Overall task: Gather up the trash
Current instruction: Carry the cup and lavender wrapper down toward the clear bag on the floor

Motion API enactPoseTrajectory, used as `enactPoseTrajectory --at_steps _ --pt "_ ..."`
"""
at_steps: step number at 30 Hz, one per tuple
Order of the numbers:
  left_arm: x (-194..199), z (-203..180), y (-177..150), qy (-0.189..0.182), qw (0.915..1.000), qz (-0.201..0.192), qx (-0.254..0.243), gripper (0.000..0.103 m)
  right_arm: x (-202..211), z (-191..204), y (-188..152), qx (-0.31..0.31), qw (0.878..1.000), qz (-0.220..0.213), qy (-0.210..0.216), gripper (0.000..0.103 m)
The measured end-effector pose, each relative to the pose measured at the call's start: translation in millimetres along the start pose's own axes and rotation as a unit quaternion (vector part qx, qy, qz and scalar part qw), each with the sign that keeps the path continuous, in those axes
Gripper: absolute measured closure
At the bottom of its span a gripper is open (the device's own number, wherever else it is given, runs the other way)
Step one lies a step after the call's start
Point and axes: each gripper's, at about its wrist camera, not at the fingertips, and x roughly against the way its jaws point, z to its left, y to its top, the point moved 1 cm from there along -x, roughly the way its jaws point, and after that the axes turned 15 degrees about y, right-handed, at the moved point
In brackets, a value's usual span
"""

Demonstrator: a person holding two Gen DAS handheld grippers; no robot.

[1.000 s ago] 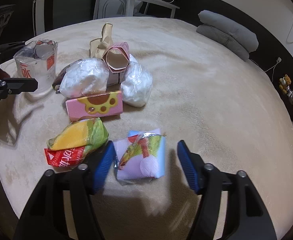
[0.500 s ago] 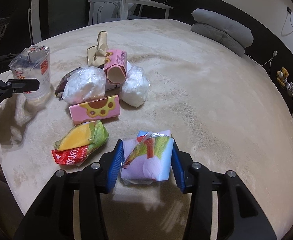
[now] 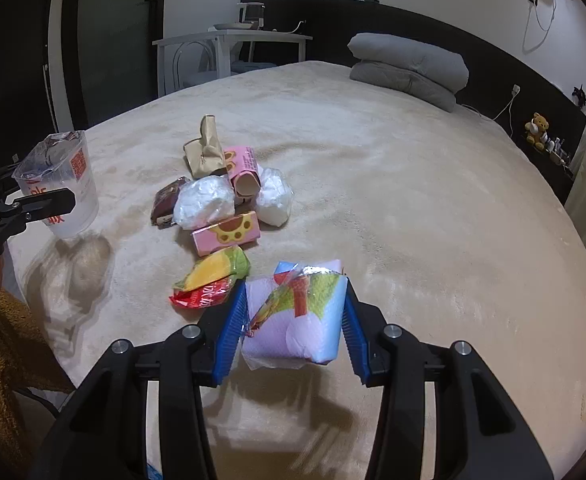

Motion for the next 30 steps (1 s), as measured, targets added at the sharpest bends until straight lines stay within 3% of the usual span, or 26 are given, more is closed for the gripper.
enactPoseTrajectory --at_steps 12,30 --pt "61.8 -15.2 -30.8 -0.017 0.9984 -0.027 0.046 0.03 58.1 48.9 -34.9 -0.034 0.998 -0.055 0.015 0.057" --pt "125.2 -34.4 -94.7 -0.039 0.9945 -0.02 0.095 0.03 92.1 124.0 -100.5 -0.058 0.995 -0.06 0.049 0.057"
